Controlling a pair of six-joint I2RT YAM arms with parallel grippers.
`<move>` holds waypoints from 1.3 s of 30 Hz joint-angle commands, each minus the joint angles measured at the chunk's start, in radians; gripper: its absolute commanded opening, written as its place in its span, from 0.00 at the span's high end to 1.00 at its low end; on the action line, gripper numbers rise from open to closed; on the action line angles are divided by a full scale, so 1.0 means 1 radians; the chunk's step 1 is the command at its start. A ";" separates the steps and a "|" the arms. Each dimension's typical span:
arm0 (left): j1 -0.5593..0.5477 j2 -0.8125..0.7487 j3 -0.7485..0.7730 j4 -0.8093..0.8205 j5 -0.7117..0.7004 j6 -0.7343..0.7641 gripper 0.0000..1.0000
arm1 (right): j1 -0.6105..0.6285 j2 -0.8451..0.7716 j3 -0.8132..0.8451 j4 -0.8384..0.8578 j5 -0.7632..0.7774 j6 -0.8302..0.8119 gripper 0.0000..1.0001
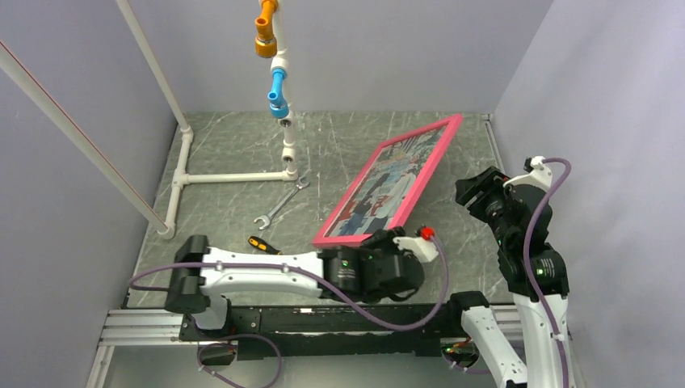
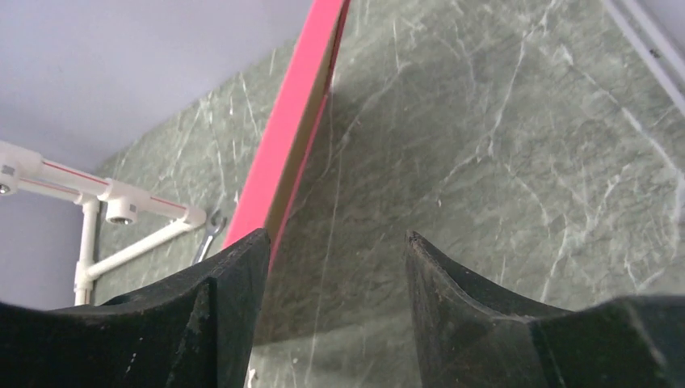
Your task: Take the photo out of the frame
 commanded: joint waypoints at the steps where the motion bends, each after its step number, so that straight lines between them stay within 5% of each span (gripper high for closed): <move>1: 0.026 -0.151 -0.042 0.148 0.254 -0.120 1.00 | -0.003 -0.025 0.006 0.027 0.054 0.007 0.37; 17: 0.287 -0.530 -0.398 0.371 0.689 -0.430 1.00 | -0.002 0.003 -0.004 0.023 0.060 0.019 0.39; 24: 0.388 -0.595 -0.413 0.329 0.829 -0.508 1.00 | -0.003 0.023 -0.035 0.046 0.030 0.033 0.40; 39: 0.628 -0.695 -0.752 0.659 1.067 -0.850 1.00 | -0.003 0.037 -0.078 0.048 0.007 0.033 0.40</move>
